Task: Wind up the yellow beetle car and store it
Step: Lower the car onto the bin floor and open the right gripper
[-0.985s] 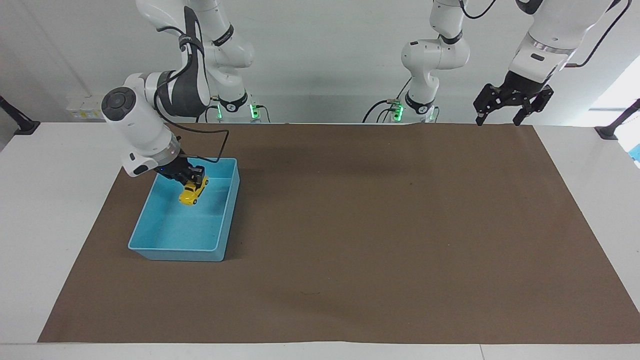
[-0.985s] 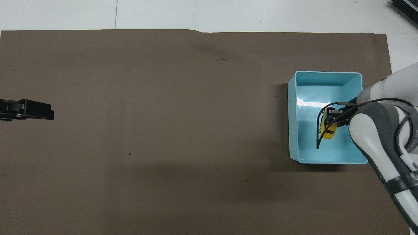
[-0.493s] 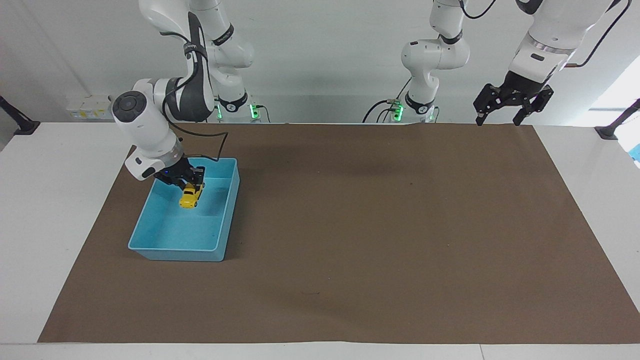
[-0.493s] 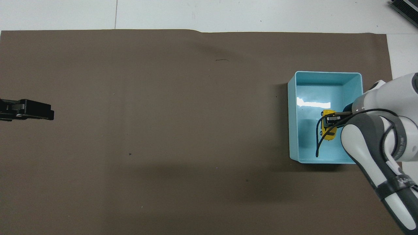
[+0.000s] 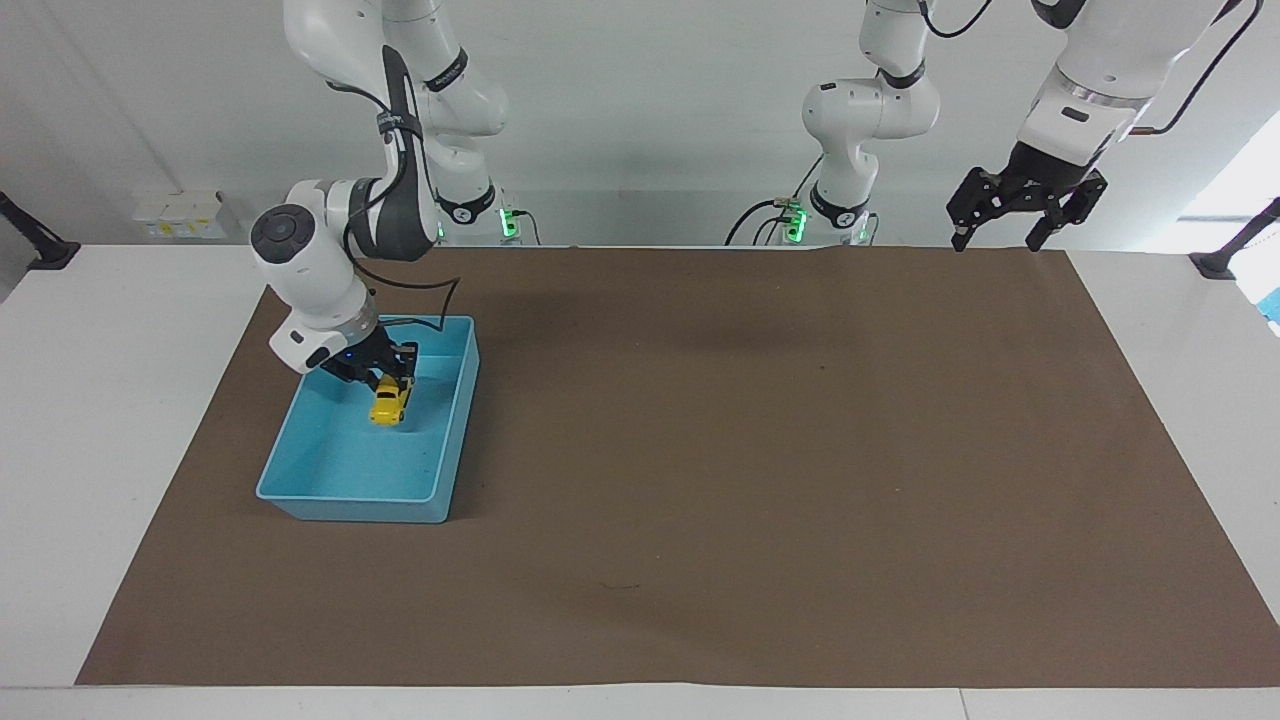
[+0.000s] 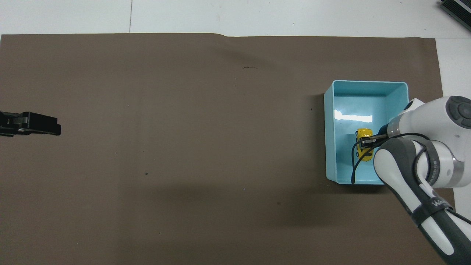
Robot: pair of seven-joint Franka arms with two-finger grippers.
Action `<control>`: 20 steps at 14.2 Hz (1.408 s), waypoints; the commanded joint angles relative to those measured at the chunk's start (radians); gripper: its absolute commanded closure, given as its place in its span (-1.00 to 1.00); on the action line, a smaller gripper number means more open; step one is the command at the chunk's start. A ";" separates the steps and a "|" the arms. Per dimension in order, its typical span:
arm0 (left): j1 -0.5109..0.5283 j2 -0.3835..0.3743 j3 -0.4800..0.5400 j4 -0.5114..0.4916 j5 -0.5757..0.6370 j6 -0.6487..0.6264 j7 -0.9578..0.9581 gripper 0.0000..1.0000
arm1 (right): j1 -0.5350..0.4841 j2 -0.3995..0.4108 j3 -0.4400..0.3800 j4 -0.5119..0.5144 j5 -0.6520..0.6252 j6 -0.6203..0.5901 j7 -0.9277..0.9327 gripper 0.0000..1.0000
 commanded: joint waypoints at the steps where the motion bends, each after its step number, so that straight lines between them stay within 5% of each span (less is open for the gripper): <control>1: 0.002 -0.019 0.003 -0.016 -0.011 0.001 0.003 -1.00 | -0.016 -0.003 0.005 -0.034 -0.006 0.053 -0.042 1.00; 8: 0.002 -0.019 0.003 -0.016 -0.011 0.001 0.003 -1.00 | -0.013 0.017 0.006 -0.051 -0.006 0.088 -0.039 1.00; 9: 0.002 -0.019 0.003 -0.016 -0.011 0.001 0.003 -1.00 | -0.010 0.019 0.006 -0.051 -0.006 0.088 -0.027 0.57; 10: 0.002 -0.019 0.003 -0.016 -0.011 0.001 0.003 -1.00 | -0.010 0.017 0.006 -0.051 -0.006 0.088 -0.028 -0.84; 11: 0.002 -0.019 0.003 -0.016 -0.011 0.001 0.003 -1.00 | -0.002 0.017 0.006 -0.049 -0.006 0.085 -0.016 -1.00; 20: 0.002 -0.019 0.003 -0.016 -0.011 0.001 0.003 -1.00 | -0.001 0.014 0.006 0.055 -0.006 0.005 -0.001 -1.00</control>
